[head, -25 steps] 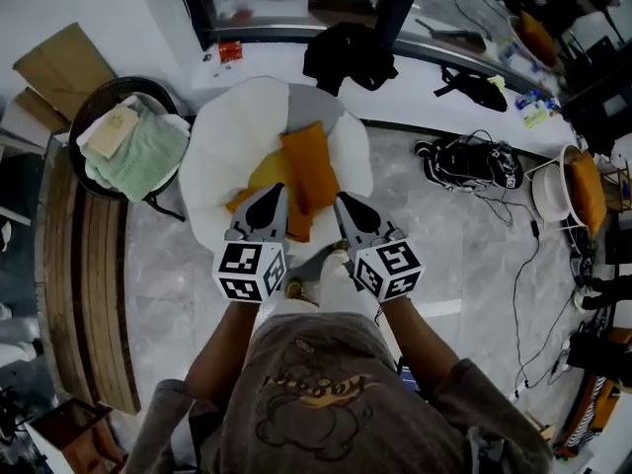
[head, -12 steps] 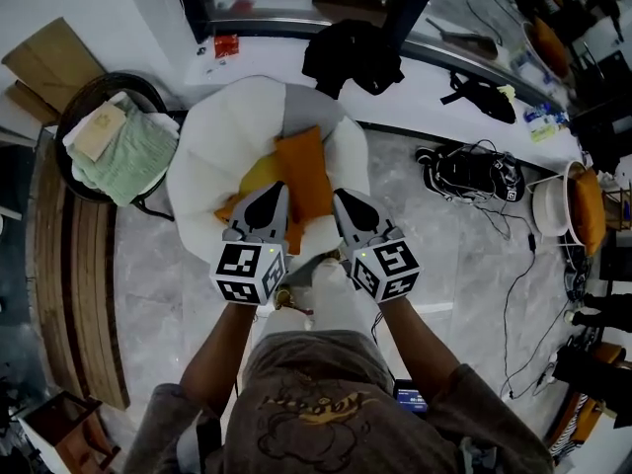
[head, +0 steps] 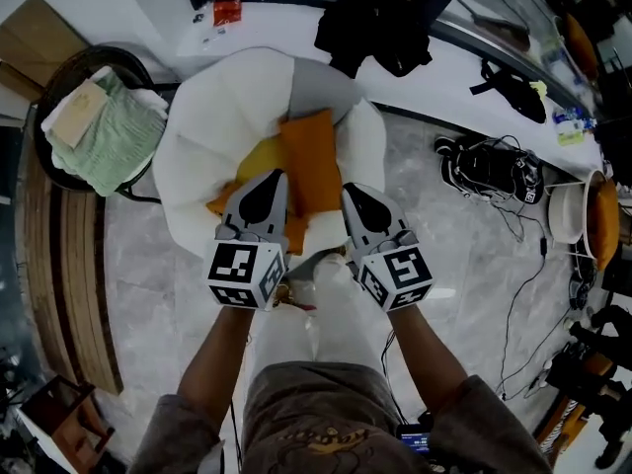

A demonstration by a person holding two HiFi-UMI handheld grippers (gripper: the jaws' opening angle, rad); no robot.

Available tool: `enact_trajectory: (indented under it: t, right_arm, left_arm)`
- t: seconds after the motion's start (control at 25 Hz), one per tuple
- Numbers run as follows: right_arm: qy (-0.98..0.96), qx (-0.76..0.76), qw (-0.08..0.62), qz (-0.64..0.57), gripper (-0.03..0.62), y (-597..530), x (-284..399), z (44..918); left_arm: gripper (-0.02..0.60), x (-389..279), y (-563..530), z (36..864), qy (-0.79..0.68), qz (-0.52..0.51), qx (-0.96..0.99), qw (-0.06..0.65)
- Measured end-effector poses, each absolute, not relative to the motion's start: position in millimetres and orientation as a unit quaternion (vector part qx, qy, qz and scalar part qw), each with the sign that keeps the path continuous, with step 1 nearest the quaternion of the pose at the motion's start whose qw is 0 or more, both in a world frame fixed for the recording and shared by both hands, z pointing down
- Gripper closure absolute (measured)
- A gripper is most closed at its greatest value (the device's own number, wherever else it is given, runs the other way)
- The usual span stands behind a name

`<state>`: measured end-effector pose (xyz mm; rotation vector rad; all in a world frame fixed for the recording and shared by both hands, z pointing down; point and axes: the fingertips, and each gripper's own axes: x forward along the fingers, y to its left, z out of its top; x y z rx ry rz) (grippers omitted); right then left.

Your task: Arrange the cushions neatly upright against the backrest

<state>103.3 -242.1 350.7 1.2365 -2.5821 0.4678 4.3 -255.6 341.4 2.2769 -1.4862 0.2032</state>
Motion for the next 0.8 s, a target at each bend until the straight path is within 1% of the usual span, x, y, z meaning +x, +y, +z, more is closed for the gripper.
enact_trajectory:
  t: [0.4,0.6,0.8]
  right_arm:
    - [-0.878,0.420,0.132,0.186,0.572,-270.1,93.0,463.7]
    - [-0.874,0.413,0.150,0.208,0.572,-268.6,89.3,525.8]
    - [-0.871,0.409,0.159,0.222,0.572,-270.0,86.4,561.5]
  left_arm:
    - [0.577,-5.2,-271.6,468.1,-0.546,0.094,0.798,0.238]
    - [0.577,-3.8,-267.7,532.9,-0.548,0.108,0.788,0.257]
    - [0.577,-1.1,-268.9,566.5,-0.547,0.120,0.783,0.270]
